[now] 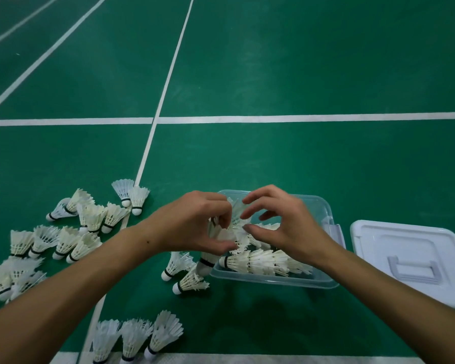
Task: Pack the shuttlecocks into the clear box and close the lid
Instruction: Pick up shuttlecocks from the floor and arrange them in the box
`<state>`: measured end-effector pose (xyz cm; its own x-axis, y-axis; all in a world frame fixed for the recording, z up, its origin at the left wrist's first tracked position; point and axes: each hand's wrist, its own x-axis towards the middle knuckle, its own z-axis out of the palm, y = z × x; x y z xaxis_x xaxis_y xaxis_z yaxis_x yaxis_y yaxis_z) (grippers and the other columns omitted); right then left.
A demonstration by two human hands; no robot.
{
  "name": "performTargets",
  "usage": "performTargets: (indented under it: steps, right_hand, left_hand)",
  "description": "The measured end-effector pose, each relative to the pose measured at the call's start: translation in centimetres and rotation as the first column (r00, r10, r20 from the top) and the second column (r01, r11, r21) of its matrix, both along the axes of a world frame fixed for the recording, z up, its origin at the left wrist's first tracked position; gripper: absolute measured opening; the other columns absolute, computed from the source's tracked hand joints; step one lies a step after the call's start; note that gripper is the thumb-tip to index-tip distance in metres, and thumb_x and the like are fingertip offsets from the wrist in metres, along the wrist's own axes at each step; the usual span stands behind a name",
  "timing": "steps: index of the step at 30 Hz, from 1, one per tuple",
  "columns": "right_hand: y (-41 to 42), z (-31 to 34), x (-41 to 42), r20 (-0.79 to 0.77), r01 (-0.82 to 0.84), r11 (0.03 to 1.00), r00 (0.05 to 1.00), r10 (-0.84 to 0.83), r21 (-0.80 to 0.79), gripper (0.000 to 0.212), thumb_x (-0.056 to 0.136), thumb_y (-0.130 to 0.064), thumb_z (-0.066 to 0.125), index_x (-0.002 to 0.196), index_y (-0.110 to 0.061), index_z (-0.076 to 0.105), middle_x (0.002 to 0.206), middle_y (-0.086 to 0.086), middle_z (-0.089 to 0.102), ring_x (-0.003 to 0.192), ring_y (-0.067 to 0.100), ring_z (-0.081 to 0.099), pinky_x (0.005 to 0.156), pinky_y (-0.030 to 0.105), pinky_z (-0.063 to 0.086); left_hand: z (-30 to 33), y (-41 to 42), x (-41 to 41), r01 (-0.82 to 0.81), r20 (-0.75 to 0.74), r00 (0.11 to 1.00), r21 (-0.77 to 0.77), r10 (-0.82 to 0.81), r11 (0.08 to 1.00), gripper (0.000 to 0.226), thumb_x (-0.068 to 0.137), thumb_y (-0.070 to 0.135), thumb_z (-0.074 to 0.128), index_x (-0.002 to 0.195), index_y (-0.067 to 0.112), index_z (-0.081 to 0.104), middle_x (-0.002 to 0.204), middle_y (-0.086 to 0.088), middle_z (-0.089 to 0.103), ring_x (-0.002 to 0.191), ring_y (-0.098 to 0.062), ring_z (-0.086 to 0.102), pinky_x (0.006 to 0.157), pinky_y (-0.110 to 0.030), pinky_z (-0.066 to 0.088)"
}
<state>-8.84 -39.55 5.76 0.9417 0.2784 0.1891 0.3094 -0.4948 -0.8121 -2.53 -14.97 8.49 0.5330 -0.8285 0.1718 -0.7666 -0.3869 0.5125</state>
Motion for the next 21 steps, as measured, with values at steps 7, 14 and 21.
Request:
performTargets:
  steps: [7, 14, 21]
  right_hand:
    - [-0.5, -0.3, -0.6, -0.007, -0.066, 0.996, 0.998, 0.066, -0.064, 0.021, 0.084, -0.037, 0.081, 0.103, -0.029, 0.078, 0.133, -0.010, 0.054, 0.117, 0.011, 0.063, 0.091, 0.036, 0.058]
    - [-0.4, -1.5, -0.9, 0.116, 0.051, 0.980, 0.993, -0.029, -0.190, 0.007, 0.091, -0.040, 0.074, 0.093, -0.033, 0.075, 0.132, -0.015, 0.054, 0.105, 0.004, 0.064, 0.075, 0.046, 0.059]
    - [-2.4, -4.7, -2.4, -0.074, 0.288, 0.952, 0.952, -0.297, -0.106, 0.007, 0.092, -0.045, 0.071, 0.094, -0.039, 0.071, 0.124, -0.016, 0.059, 0.114, 0.006, 0.062, 0.089, 0.043, 0.061]
  left_hand:
    - [-0.2, -0.3, 0.2, -0.007, -0.036, 0.999, 0.001, 0.007, 1.000, 0.035, 0.080, 0.043, 0.090, 0.084, 0.019, 0.065, 0.080, 0.010, 0.059, 0.068, -0.011, 0.053, 0.063, -0.032, 0.048]
    - [0.2, -0.6, -0.2, -0.027, -0.098, 0.995, -0.027, 0.024, 0.999, 0.037, 0.079, 0.045, 0.092, 0.094, 0.023, 0.067, 0.094, 0.011, 0.061, 0.079, -0.010, 0.062, 0.069, -0.035, 0.055]
    - [0.6, 2.5, -0.9, -0.250, -0.228, 0.952, -0.183, 0.207, 0.951, 0.073, 0.075, 0.038, 0.094, 0.136, 0.024, 0.057, 0.132, 0.009, 0.056, 0.096, -0.017, 0.072, 0.079, -0.037, 0.062]
